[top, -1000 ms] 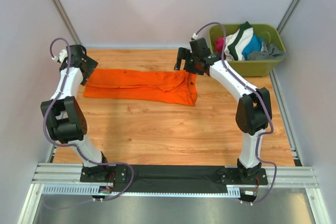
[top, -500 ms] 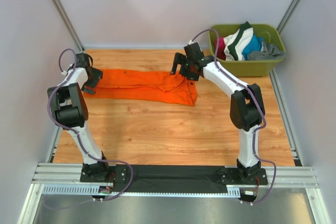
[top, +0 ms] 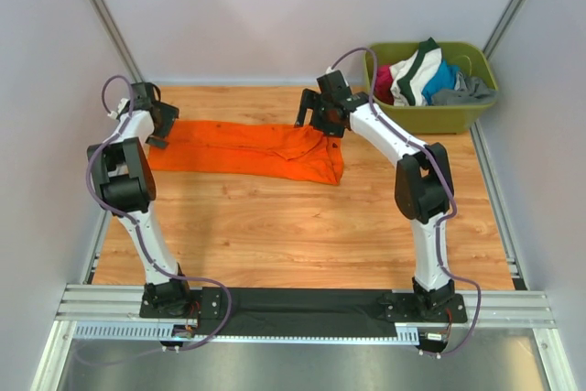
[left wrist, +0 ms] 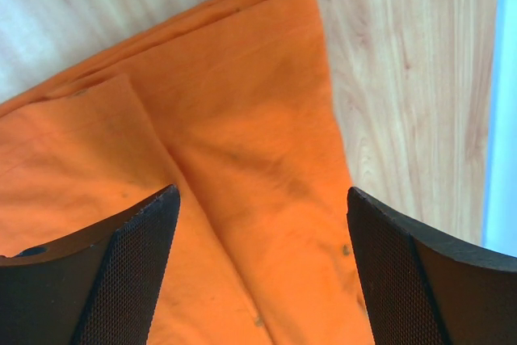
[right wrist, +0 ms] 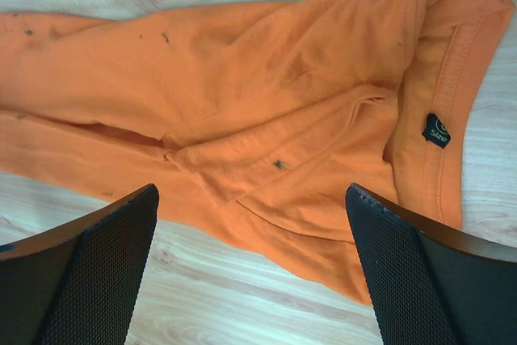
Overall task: Fold and stack the t-shirts
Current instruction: Fold the tshirt
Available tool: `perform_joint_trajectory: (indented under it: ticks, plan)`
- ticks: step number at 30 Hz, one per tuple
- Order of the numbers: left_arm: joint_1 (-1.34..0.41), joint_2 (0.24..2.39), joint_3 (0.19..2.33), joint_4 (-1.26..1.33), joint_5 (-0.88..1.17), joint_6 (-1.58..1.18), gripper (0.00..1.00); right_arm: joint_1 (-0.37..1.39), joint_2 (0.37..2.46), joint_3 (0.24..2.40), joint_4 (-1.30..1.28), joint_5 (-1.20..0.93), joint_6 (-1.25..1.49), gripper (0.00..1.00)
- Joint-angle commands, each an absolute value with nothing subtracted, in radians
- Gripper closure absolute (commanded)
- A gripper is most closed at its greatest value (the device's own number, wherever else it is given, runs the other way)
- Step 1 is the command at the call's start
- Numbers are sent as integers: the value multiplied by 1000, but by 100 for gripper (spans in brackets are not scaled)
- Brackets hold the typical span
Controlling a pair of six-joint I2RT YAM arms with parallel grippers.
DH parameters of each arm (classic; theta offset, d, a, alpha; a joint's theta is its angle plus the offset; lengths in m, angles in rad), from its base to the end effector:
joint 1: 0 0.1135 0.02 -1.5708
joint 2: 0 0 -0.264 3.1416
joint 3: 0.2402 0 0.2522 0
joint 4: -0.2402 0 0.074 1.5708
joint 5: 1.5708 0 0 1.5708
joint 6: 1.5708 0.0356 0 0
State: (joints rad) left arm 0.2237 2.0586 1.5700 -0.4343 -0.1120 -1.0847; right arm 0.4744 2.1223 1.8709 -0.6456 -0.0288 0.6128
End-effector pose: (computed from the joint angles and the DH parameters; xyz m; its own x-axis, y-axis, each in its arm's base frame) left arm 0.4420 0.1046 0.1975 -0.1102 -0.9261 -0.3607 -0.8211 0.2893 -0.4920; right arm 0.4255 0.2197 0.2499 -0.8405 0.2147 -0.4975 0.0132 0.9260 0.3773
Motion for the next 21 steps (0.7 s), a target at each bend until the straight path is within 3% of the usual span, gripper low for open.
perform_joint_trajectory:
  ticks: [1,14,21]
  plan:
    - [222,2109,1609,-373,-92,-1106,10,469,2149,1937,-652,-15,600,0]
    - [219,2125,1693,-267,-54,-898,9,469,2091,1870,-620,-89,604,0]
    - [132,1902,1638,-259,-58,-710,8,483,2072,1766,-542,-115,699,2]
